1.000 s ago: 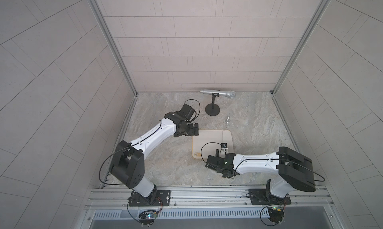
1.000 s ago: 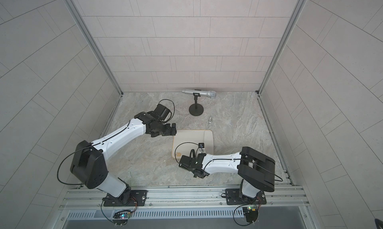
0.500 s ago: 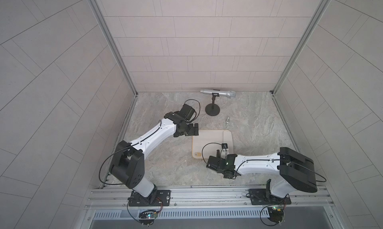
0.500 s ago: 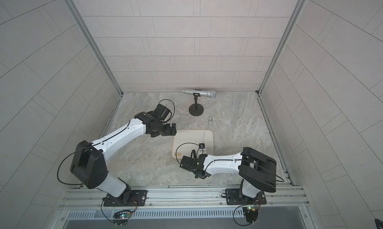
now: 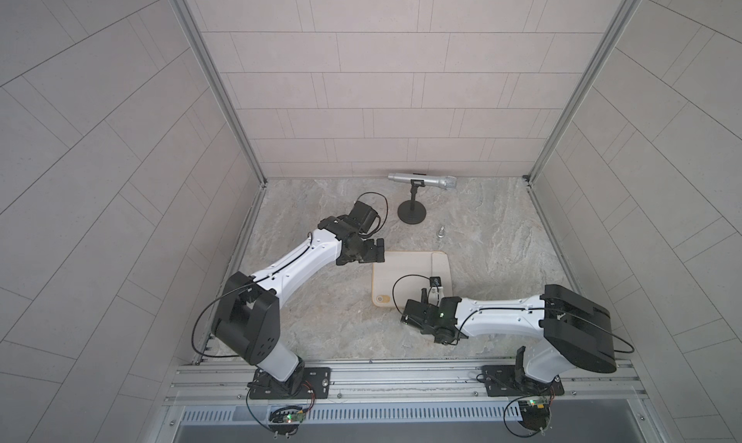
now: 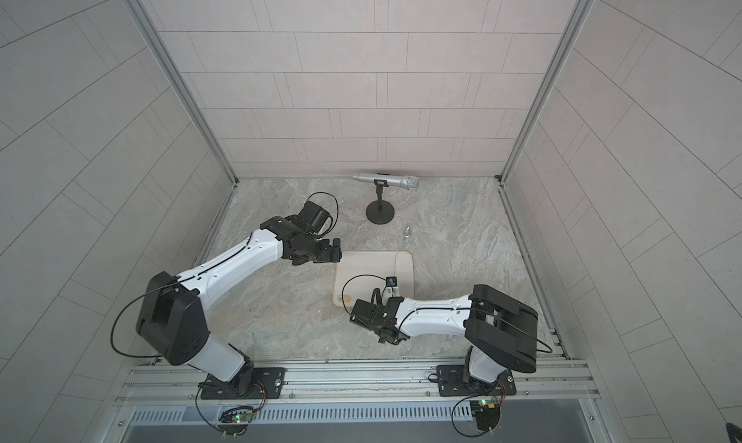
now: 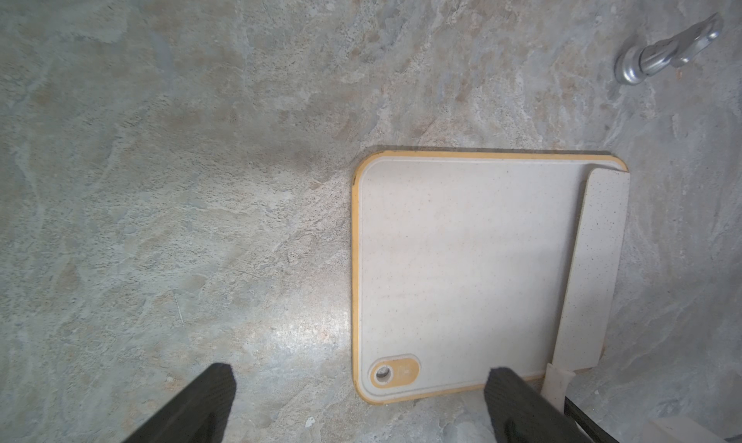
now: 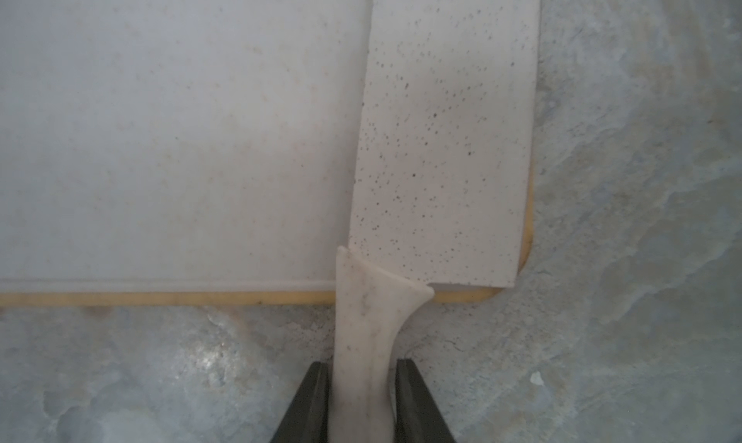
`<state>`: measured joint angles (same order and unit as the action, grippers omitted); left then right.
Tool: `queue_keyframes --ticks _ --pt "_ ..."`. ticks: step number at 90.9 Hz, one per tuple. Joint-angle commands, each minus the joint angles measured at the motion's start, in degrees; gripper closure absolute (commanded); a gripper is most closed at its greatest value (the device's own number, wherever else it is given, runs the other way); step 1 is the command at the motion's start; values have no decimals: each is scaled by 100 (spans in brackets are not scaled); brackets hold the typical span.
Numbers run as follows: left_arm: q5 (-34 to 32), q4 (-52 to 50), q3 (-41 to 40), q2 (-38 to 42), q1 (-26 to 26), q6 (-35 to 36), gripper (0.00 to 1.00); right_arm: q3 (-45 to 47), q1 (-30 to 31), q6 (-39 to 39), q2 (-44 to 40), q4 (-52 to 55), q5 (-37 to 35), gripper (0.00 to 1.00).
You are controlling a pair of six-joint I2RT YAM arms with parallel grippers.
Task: Align the knife with the edge of the cutting board
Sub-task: Adjust the knife at the edge of the cutting board.
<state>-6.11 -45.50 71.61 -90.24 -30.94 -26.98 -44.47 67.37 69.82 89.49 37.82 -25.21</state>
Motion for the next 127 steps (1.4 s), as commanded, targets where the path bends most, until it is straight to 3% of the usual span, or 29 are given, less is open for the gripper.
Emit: queue_keyframes --ticks 1,83,127 --pt "-44 -149 98 -24 -27 62 0 62 -73 -64 -62 47 -57 72" --pt "-81 -167 99 -59 -33 61 0 10 -198 -266 -121 58 -114 72" --pt "-59 -166 112 -46 -27 61 0 -44 -198 31 -7 167 -250 77"
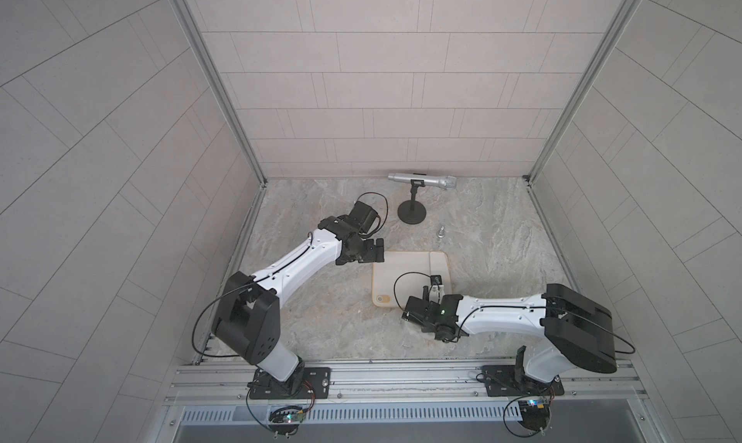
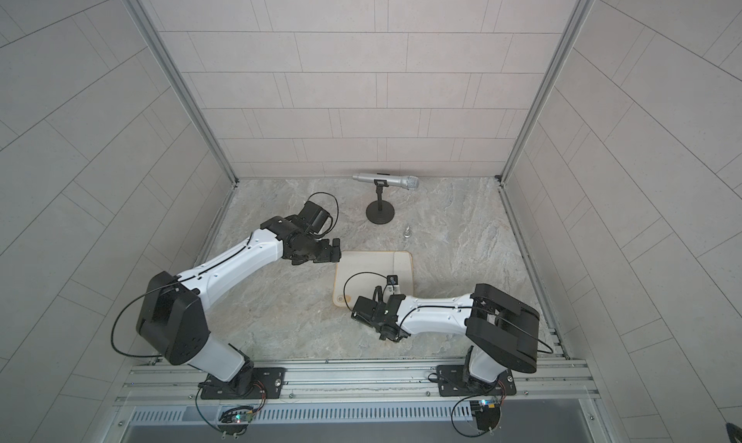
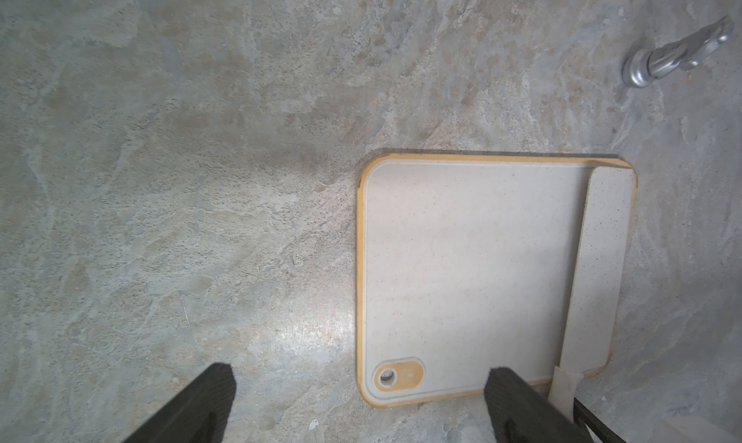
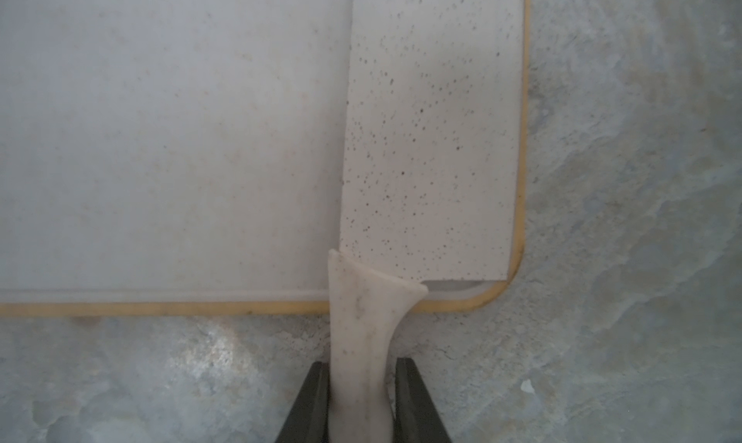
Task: Align the knife with the edge of the cutting board
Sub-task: Adjust the knife at the edge of the cutting board.
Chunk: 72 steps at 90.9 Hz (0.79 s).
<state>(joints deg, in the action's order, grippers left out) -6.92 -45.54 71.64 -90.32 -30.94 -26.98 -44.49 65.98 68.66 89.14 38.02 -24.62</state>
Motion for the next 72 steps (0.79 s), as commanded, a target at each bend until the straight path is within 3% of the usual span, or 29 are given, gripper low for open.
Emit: queue_keyframes --ticks 1,72 --pt "23 -164 108 -38 -31 61 0 -42 -54 151 26 150 -317 77" --pt "50 -153 110 -11 -31 53 0 -130 -120 105 55 185 -372 81"
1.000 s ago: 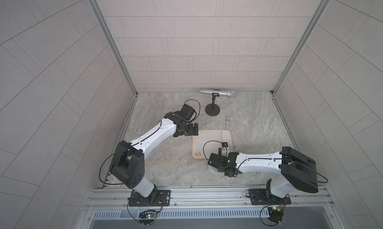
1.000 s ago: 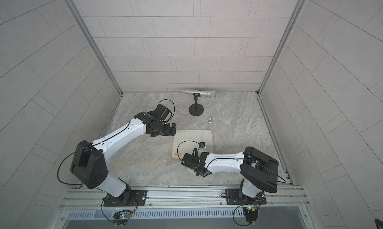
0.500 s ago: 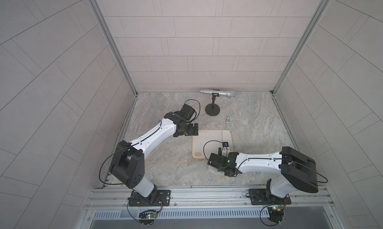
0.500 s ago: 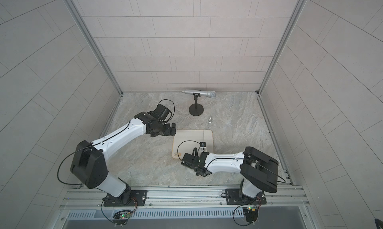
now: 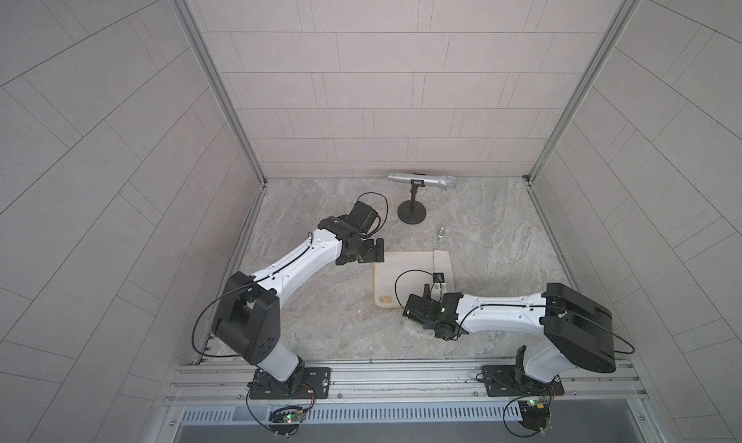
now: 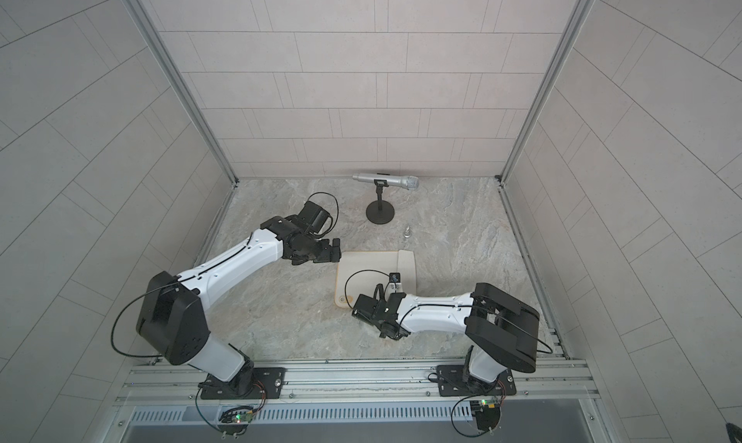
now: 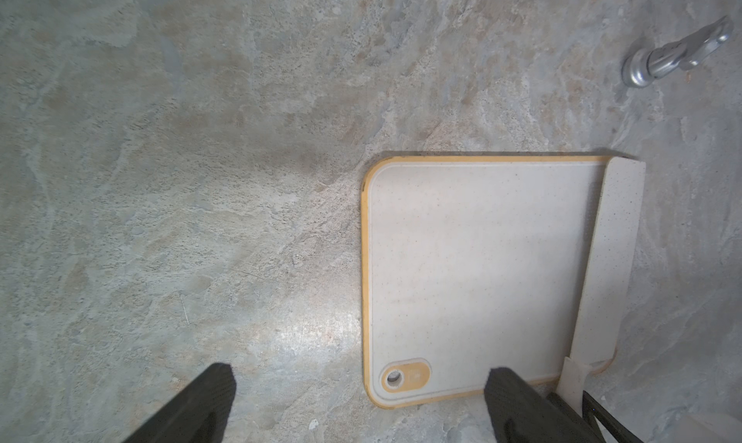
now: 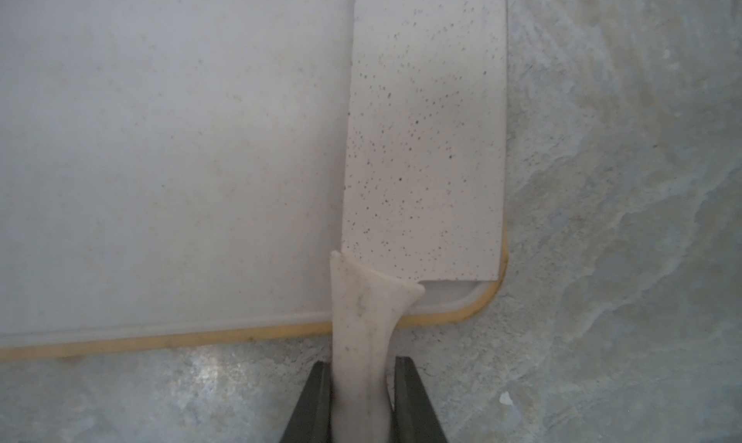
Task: Align the knife with the edge of the cutting board
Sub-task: Adjust the knife at the edge of the cutting board.
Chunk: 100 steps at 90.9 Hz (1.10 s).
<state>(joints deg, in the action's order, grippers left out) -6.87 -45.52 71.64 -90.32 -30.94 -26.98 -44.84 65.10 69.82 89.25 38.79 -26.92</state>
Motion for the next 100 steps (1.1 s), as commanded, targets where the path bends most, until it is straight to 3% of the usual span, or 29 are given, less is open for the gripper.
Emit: queue_keyframes --ticks 1,82,100 --pt "46 -153 107 -11 -33 53 0 -95 -33 -11 42 106 -140 81" --pt "37 -157 105 -3 -30 51 0 -122 56 -127 147 54 -16 82" --pt "39 -159 106 -3 -34 42 0 42 66 -163 -130 -28 45 67"
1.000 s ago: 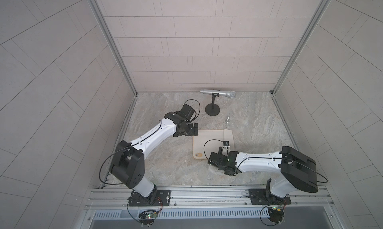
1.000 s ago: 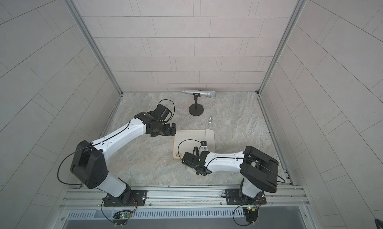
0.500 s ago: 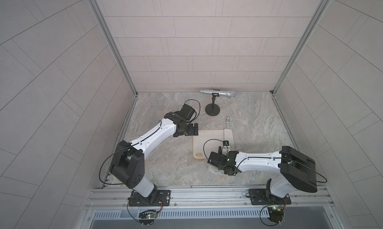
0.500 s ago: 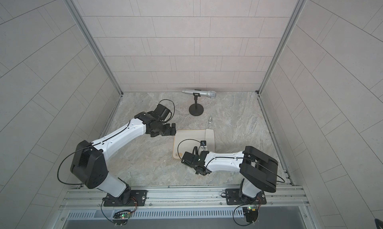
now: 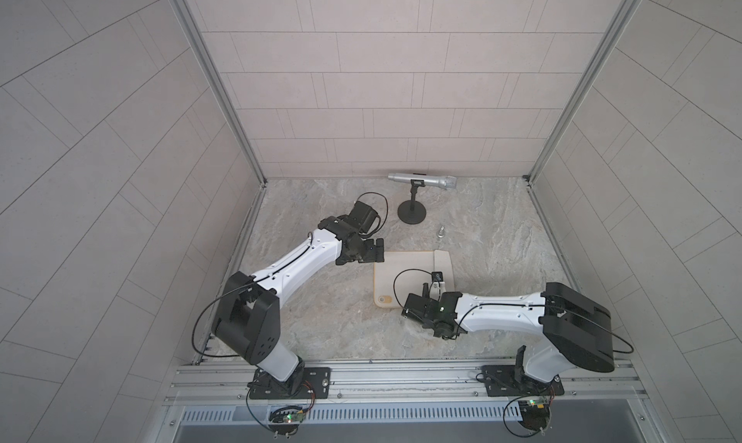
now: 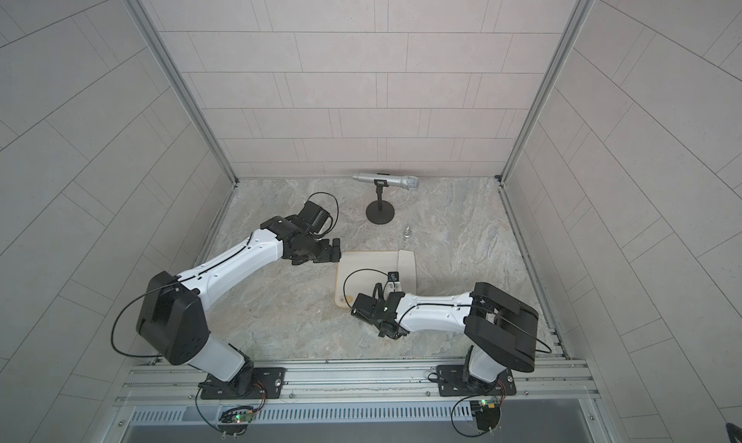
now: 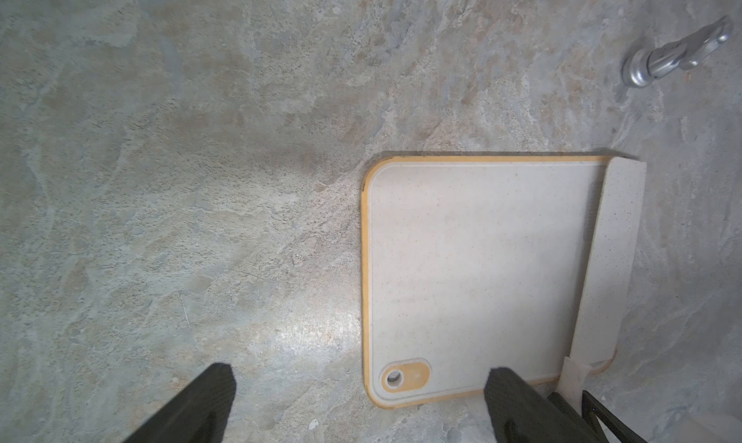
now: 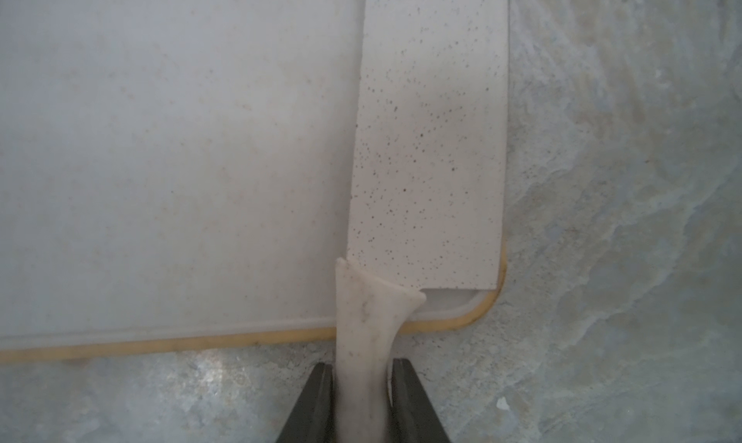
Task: Align the knife with the edge of the cutting board
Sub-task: Adjust the knife at the edge of the cutting board.
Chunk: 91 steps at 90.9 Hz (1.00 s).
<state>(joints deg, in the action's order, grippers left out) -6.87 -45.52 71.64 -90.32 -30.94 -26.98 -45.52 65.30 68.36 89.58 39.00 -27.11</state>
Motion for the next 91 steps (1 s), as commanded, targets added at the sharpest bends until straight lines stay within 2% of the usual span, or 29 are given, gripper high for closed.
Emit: queue_keyframes --ticks 1,22,34,44,61,91 --pt "38 -159 105 -7 -35 43 0 129 45 -20 -183 -63 83 67" --pt "37 -159 114 -3 -27 49 0 496 51 -64 -560 -412 414 55" --pt "37 -159 115 -11 -31 52 0 553 115 -58 -540 -489 480 54" --pt "36 -158 114 -3 -31 51 0 559 196 -29 -431 -501 489 56" --pt "24 -168 111 -4 -29 52 0 553 247 -5 -328 -494 468 64" --pt "-5 -169 114 -15 -26 59 0 570 281 55 -377 -311 347 70"
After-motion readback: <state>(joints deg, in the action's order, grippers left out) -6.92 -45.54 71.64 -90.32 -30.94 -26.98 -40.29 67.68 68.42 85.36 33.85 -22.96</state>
